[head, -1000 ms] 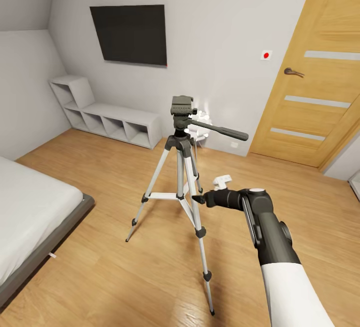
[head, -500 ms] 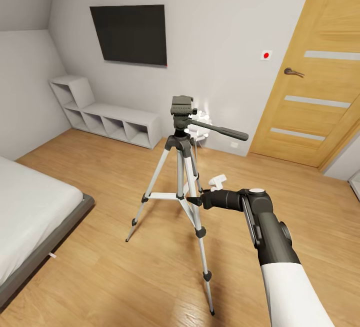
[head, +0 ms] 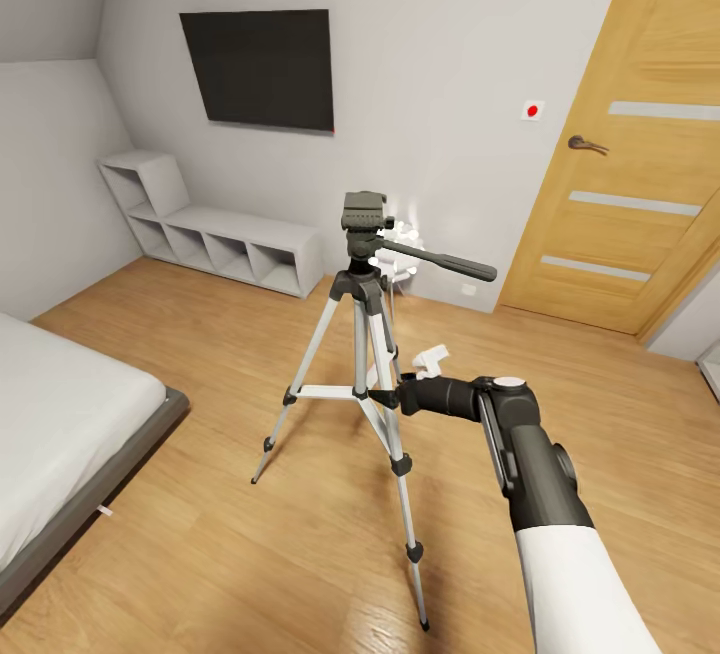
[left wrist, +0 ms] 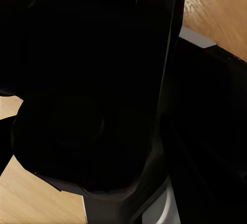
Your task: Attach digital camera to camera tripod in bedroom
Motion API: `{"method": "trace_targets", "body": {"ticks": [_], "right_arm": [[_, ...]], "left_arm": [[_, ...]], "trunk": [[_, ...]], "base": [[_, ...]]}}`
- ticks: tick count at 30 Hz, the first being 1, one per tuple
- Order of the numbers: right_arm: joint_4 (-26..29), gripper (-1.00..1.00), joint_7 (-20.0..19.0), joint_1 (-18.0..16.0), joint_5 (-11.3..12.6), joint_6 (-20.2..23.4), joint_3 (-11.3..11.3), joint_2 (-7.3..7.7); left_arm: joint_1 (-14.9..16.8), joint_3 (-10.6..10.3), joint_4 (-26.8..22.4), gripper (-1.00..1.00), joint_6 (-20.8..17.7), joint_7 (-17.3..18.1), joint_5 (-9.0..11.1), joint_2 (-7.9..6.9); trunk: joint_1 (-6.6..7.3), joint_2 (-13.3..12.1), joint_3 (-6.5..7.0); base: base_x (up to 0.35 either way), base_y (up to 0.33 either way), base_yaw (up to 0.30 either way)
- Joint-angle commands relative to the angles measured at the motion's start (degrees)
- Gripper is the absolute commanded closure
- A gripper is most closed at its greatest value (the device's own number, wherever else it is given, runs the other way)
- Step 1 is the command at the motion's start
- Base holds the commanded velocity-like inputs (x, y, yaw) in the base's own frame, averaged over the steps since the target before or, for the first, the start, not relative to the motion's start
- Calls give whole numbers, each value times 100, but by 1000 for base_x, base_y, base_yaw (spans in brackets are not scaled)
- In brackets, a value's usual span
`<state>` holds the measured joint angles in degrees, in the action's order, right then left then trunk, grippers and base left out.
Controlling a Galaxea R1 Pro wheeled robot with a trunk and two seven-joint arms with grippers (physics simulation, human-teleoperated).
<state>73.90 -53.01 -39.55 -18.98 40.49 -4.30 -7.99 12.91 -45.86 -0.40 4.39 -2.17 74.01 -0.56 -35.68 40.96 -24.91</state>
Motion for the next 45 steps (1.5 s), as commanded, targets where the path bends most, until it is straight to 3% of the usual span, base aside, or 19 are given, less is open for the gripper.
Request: {"method": "trace_targets", "body": {"ticks": [1, 7, 13, 27, 45], "right_arm": [[-1, -100, -33, -6, -55, -63, -20, -37], [-45, -100, 202, -1, -54, -758, -39, -196], [-54, -100, 413, 0, -53, -1179, -47, -200], [-72, -100, 887, 0, -49, -1304, -61, -200], [-264, -100, 919, 0, -50, -1301, -55, -200]], "left_arm": [[1, -47, -3, 100, 10, -12, 27, -2], [1, -49, -3, 100, 8, -11, 26, -1], [1, -52, -3, 100, 4, -11, 26, 2], [1, -48, -4, 100, 6, -13, 26, 1], [1, -50, -5, 100, -2, -20, 28, 4]], "trunk": [[-1, 5, -6], [-1, 5, -6], [-1, 5, -6], [-1, 5, -6], [-1, 5, -6]], "base": [[0, 0, 0], [0, 0, 0], [0, 0, 0], [0, 0, 0], [18, 0, 0]]}}
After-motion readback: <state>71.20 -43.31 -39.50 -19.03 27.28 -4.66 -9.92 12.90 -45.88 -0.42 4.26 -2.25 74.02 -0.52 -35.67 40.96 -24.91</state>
